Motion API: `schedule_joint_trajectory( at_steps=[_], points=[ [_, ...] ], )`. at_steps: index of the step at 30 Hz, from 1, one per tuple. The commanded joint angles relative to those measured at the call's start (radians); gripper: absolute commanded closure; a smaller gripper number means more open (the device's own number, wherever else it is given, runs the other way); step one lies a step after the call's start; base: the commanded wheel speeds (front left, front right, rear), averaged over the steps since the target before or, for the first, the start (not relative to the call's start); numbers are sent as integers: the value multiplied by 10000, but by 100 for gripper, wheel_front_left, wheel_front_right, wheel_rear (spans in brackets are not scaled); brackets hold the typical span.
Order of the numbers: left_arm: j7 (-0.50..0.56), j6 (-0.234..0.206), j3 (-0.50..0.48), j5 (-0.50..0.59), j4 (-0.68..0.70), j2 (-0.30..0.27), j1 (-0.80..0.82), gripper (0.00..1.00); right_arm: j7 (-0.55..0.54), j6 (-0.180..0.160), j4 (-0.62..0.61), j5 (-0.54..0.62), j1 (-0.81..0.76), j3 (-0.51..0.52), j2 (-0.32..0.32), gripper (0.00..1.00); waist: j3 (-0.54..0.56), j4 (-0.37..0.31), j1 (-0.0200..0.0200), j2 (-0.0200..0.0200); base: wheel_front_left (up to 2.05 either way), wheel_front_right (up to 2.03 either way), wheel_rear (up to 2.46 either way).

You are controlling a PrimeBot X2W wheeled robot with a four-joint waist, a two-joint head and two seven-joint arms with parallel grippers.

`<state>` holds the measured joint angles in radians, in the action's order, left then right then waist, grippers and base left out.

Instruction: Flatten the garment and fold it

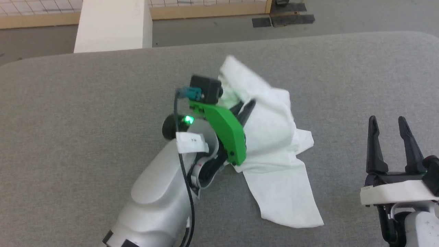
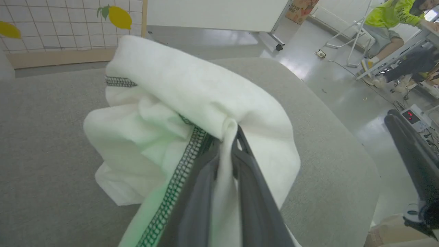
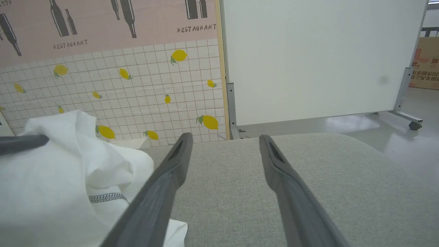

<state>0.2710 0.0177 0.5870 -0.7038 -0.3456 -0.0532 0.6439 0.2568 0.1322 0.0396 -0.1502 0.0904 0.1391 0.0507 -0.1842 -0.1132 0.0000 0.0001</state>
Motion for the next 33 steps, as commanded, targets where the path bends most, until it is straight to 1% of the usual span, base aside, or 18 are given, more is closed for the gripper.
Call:
schedule_joint_trajectory(
  at_steps=[1, 8, 9, 10, 11, 16, 19, 21, 24, 26, 29, 33],
  points=[
    [-87, 8, 35, 123, -373, 16, -150, 100, 49, -15, -35, -30, 197, 0, -5, 0, -249, -63, 0, -1, 0, 0, 0],
    [-468, -39, 82, 154, -2262, 2, -36, 100, 49, -15, 63, -59, 439, -123, -5, 0, -574, -21, 0, -1, 0, 0, 0],
    [-600, -51, 86, 144, -2484, 6, 27, 62, 49, -15, 99, -60, 475, -148, -5, 0, -597, -4, 0, -1, 0, 0, 0],
    [-718, -45, 102, 141, -2633, 9, 84, 4, 49, -15, 127, -59, 507, -153, -5, 0, -606, 11, 0, -1, 0, 0, 0],
    [-856, -22, 101, 81, -2790, 14, 143, 0, 49, -15, 148, -54, 542, -151, -5, 0, -602, 37, 0, -1, 0, 0, 0],
    [-1318, 238, 278, -160, -2950, 25, 447, 0, 49, -15, 175, 29, 541, -53, -5, 0, -430, 227, 0, -1, 0, 0, 0],
    [-1754, 336, 320, -328, -2596, 27, 528, 0, 49, -15, 170, 59, 475, 1, -5, 0, -244, 343, 0, -1, 0, 0, 0],
    [-2182, 306, 260, -324, -2220, 27, 489, 0, 49, -15, 154, 65, 404, 18, -5, 0, -114, 421, 0, -1, 0, 0, 0],
    [-2996, 60, 91, -86, -1534, -135, 288, 0, 49, -15, 112, 69, 287, 55, -5, 0, 33, 513, 0, -1, 0, 0, 0],
    [-3600, -211, -29, 199, -1001, -416, 22, 0, 49, -15, 86, 71, 202, 83, -5, 0, 135, 564, 0, -1, 0, 0, 0],
    [-4353, -758, -247, 613, -188, -953, -609, 0, 49, -15, 50, 73, 77, 118, -5, 0, 263, 607, 0, -1, 0, 0, 0],
    [-4945, -1471, -575, 1047, 958, -1616, -1706, 0, 49, -15, 12, 72, -55, 181, -5, 0, 366, 644, 0, -1, 0, 0, 0]
  ],
)
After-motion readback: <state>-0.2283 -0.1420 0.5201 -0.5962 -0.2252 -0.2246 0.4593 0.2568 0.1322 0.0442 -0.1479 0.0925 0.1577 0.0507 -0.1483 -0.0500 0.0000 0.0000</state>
